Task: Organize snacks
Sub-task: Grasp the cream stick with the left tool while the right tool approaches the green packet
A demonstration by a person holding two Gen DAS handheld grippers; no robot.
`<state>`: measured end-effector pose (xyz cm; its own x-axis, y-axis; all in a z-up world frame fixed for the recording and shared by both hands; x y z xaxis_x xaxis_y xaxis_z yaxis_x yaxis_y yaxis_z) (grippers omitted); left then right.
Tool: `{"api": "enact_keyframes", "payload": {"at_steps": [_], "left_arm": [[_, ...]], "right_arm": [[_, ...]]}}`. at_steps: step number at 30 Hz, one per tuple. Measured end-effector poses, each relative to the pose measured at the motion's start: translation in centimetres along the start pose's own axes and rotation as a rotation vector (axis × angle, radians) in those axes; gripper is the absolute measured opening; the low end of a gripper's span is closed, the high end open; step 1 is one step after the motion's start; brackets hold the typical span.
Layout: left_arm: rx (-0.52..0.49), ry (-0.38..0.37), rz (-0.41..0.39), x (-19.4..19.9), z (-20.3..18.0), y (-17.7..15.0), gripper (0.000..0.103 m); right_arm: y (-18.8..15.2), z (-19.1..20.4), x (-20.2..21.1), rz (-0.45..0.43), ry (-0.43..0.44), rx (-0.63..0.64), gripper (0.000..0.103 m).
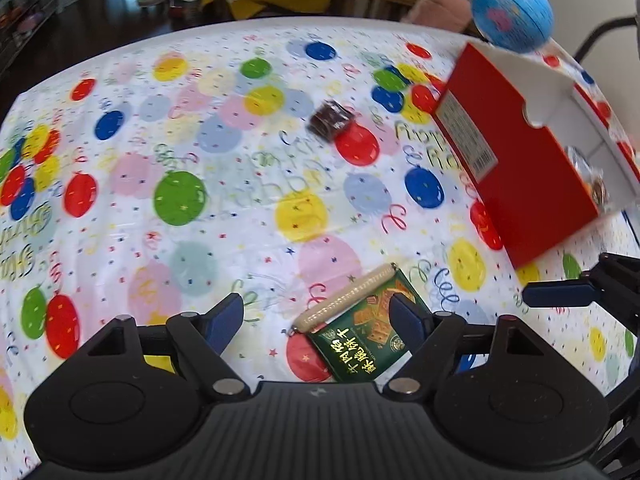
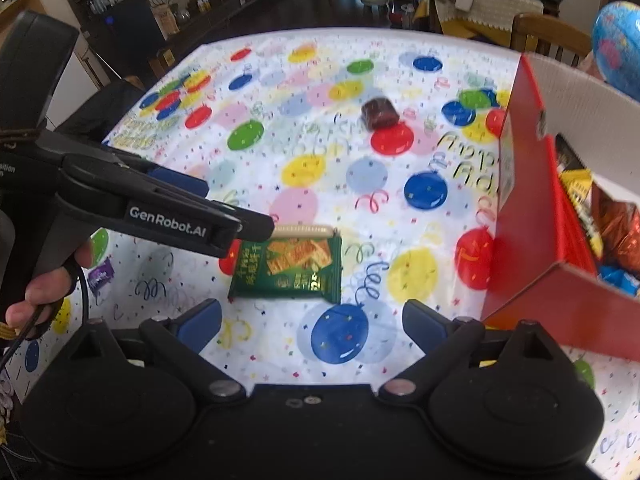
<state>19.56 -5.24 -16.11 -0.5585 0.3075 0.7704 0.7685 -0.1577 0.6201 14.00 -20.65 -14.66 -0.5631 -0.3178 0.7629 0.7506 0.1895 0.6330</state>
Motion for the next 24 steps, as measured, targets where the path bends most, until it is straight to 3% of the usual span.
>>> {"api": "enact_keyframes", "payload": {"at_steps": [4,10,12,24], "left_arm": [[-0.07,-0.016,0.015,-1.1,-0.4,0.0,0.056],[-0.162,-0.086,0.029,-1.9,-1.1,0.2,0.054],[-0.189,-0.09,0.039,-2.2,-1.4,0.1,0.049],[-0.222,-0.124,0.068,-3.8,-0.7,1.1,0.046]], "right_arm": [[-0.6,0.2,-0.9,0.026,0.004,-0.011,0.094],[-0.9,0.2,-1.7,0.043,0.002,-0.026,0.093],[-0.9,0.1,-1.9,0.044,0.001,-0.03,0.093],[-1.0,-0.3,-2.5,0.054,-0.01,-0.039,0.092]]}}
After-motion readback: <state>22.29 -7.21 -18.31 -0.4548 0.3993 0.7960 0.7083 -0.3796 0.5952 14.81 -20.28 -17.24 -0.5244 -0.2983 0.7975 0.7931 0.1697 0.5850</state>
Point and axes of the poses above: each gripper's, at about its wrist camera, not at the fingertips, and x roughly against the way its jaws point, z to its left, y to its top, the point moved 1 cm from there along -x, roughly the way its jaws point, and after that the axes turned 12 degrees about -z, right-handed, at the moved point
